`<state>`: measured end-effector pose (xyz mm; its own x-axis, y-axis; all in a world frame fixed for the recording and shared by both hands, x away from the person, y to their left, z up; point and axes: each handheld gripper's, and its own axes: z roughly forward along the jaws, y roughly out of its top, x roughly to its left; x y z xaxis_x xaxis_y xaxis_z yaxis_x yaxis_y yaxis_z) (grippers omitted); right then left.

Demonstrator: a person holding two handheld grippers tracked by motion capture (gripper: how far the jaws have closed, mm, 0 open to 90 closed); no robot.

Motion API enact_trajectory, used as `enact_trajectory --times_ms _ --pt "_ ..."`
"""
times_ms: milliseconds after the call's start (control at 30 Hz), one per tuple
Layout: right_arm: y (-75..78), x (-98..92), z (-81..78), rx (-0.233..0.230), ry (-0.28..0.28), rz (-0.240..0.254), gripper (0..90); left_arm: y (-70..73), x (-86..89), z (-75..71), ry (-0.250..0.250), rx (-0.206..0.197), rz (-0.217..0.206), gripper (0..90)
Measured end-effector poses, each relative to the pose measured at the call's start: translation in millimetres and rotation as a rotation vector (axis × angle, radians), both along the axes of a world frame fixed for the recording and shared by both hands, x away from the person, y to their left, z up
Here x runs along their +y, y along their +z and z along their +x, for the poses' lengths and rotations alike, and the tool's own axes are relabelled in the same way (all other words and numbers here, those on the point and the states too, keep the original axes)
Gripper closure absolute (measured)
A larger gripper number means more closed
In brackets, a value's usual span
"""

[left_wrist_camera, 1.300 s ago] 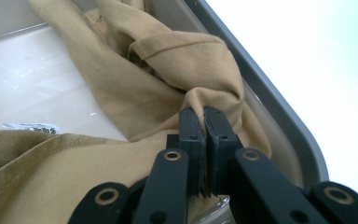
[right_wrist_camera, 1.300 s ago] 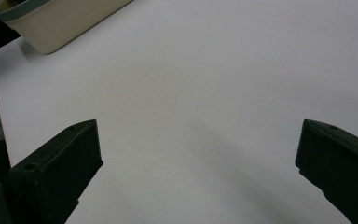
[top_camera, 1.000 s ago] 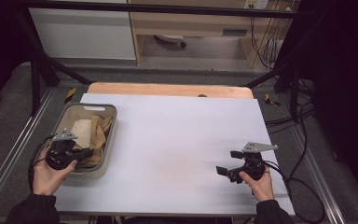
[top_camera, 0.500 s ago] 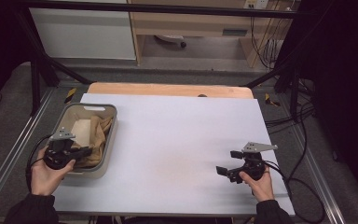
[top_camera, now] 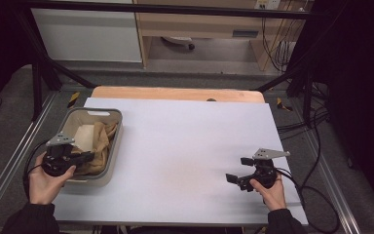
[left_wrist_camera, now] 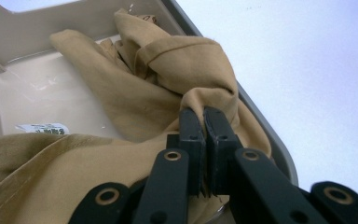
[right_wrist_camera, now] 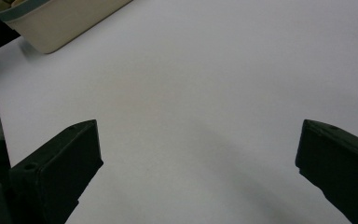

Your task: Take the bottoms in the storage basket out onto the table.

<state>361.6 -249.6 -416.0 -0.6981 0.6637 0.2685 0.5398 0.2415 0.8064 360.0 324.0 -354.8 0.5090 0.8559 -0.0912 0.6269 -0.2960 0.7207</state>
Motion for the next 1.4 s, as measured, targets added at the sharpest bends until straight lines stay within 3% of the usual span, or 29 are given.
enact_trajectory --times_ms 1400 --pt "0.2 -0.1 -0.2 0.0 -0.004 0.001 0.6 17.1 7.2 -3.8 0.012 -0.05 -0.032 86.2"
